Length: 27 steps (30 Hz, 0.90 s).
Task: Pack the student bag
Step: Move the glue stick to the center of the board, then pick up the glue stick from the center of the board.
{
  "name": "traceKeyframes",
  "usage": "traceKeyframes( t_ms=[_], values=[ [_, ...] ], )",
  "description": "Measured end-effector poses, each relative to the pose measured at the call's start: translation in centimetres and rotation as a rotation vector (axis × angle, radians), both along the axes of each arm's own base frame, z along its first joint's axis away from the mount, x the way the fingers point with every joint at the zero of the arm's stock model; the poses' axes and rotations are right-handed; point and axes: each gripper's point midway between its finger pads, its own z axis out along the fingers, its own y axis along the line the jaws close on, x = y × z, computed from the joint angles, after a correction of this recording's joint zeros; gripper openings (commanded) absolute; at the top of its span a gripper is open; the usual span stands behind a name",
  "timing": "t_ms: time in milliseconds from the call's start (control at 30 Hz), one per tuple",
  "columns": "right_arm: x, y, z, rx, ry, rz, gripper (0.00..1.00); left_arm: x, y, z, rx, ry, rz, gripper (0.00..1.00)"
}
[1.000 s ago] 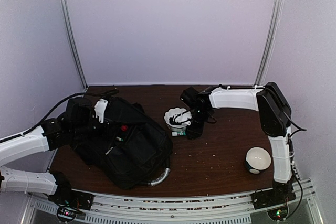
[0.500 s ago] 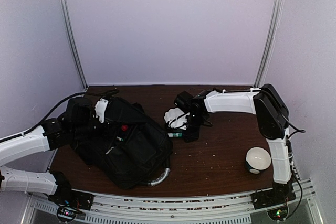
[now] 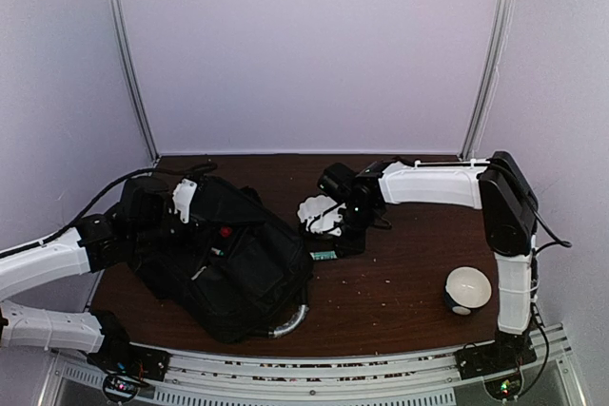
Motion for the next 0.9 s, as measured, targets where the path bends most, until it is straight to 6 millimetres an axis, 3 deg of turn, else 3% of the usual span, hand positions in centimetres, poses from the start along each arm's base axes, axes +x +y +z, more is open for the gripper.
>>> traceKeyframes(
  t_ms=[333, 567, 900],
  values=[
    [0.2, 1.8, 0.8, 0.053, 0.021, 0.033, 0.38, -0.1, 0.2, 0.2, 0.002, -0.005, 0.002, 0.00],
    [-1.4, 2.3, -1.0, 0.029, 0.100, 0.061, 0.38, -0.2, 0.3, 0.3, 0.000, -0.007, 0.002, 0.00],
    [-1.7, 2.3, -1.4, 0.024, 0.107, 0.050, 0.37, -0.2, 0.2, 0.3, 0.000, -0.007, 0.002, 0.00]
  ],
)
